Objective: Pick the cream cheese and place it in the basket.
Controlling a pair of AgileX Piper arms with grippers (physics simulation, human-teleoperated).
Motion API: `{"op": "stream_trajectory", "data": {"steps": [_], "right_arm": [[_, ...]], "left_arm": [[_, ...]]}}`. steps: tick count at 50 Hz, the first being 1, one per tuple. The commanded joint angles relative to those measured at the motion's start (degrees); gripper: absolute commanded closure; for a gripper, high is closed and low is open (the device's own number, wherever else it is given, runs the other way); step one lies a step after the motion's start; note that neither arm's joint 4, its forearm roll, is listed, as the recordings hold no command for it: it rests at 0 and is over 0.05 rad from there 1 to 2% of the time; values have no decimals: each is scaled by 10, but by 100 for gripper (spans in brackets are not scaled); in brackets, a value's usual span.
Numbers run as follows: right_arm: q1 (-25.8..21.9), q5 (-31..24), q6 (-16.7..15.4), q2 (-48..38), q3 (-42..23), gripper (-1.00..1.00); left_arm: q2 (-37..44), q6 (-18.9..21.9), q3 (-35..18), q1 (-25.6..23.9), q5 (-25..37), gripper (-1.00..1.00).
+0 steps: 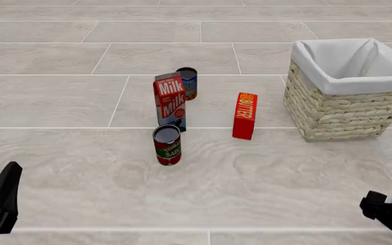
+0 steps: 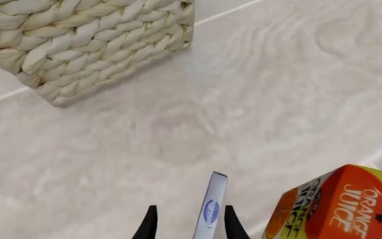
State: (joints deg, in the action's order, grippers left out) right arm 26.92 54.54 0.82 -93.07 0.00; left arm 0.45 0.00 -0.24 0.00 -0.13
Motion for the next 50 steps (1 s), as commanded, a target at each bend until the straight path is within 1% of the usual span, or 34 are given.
{"op": "stream_trajectory", "data": {"steps": [1, 6, 7, 10, 14, 24, 33, 34, 39, 45, 46, 50], "right_arm": [[3, 40, -6, -45, 0, -100], [7, 44, -10, -49, 0, -100], [9, 47, -16, -50, 0, -100], [11, 74, -16, -81, 0, -100], [11, 87, -18, -96, 0, -100], [12, 86, -21, -95, 0, -100], [12, 69, -26, -71, 0, -100], [11, 65, -24, -67, 0, 100], [11, 29, -34, -22, 0, 100], [12, 26, -33, -20, 0, 100], [11, 38, -33, -33, 0, 100], [10, 24, -32, -17, 0, 100]], "left_arm": [[0, 0, 0, 0, 0, -100], [0, 0, 0, 0, 0, -100], [0, 0, 0, 0, 0, -100], [0, 0, 0, 0, 0, -100], [0, 0, 0, 0, 0, -100], [0, 0, 0, 0, 0, -100], [0, 0, 0, 0, 0, -100], [0, 0, 0, 0, 0, -100], [0, 0, 0, 0, 0, -100], [0, 0, 0, 0, 0, -100], [0, 0, 0, 0, 0, -100], [0, 0, 0, 0, 0, -100]]}}
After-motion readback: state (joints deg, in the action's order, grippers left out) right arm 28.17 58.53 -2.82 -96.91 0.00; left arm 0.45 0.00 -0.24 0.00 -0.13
